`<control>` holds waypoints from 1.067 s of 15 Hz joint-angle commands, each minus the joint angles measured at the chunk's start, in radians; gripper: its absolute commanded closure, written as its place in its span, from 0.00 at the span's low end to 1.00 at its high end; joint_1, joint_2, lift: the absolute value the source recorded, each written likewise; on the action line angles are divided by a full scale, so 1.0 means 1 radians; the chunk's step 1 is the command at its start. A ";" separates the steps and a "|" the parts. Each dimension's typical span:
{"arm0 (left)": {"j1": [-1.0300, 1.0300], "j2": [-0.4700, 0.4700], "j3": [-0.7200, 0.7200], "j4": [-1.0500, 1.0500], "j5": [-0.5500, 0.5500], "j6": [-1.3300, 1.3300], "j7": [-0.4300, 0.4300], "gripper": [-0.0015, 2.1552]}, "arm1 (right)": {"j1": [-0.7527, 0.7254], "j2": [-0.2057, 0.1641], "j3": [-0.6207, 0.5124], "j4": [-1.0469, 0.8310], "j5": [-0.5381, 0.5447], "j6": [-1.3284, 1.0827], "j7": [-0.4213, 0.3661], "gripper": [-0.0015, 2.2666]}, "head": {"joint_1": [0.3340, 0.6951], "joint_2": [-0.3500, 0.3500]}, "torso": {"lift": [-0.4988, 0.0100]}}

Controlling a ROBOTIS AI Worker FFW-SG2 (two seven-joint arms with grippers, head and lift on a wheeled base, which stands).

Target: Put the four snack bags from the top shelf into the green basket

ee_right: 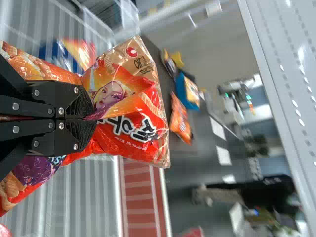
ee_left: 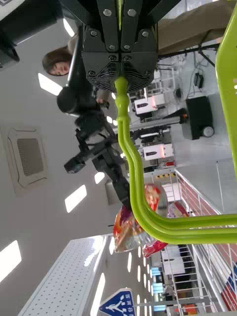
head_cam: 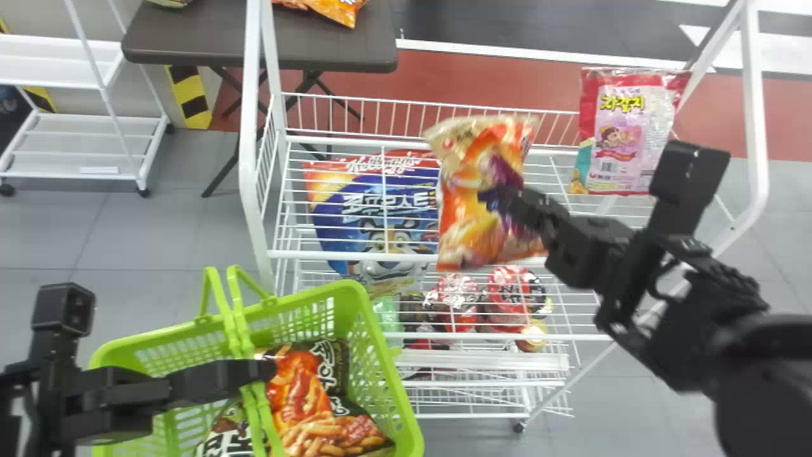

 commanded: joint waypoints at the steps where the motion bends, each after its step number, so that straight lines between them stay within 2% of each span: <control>1: -0.002 -0.002 -0.004 -0.001 -0.002 0.001 -0.011 1.00 | 0.039 -0.002 0.014 -0.063 -0.084 0.205 0.008 0.99 | 1.00 0.42 | 0.98; 3: -0.002 -0.004 -0.007 -0.003 -0.002 0.001 -0.011 1.00 | 0.039 -0.005 0.063 -0.070 -0.116 0.340 0.020 0.99 | 1.00 0.48 | 0.98; 4: -0.002 -0.005 -0.007 -0.005 -0.002 0.001 -0.011 1.00 | 0.033 -0.005 0.093 -0.070 -0.118 0.389 0.020 1.00 | 1.00 0.55 | 0.98; 9: 0.004 -0.008 -0.024 -0.012 -0.002 0.004 -0.011 1.00 | -0.068 -0.003 0.251 0.024 -0.120 0.530 -0.001 0.99 | 1.00 0.73 | 0.98; 12: 0.006 -0.010 -0.034 -0.018 0.005 0.007 -0.011 1.00 | -0.137 0.004 0.363 0.162 -0.135 0.542 -0.015 0.99 | 1.00 0.80 | 0.98; 14: 0.006 -0.012 -0.040 -0.017 0.005 0.007 -0.011 1.00 | -0.172 0.015 0.443 0.237 -0.123 0.444 -0.016 0.99 | 1.00 0.89 | 0.98; 15: 0.006 -0.012 -0.042 -0.018 0.005 0.007 -0.011 1.00 | -0.188 0.017 0.477 0.276 -0.113 0.361 -0.016 0.94 | 1.00 0.92 | 0.98; 16: 0.006 -0.012 -0.045 -0.018 0.005 0.007 -0.011 1.00 | -0.205 0.017 0.500 0.305 -0.112 0.327 -0.015 0.72 | 1.00 0.95 | 0.98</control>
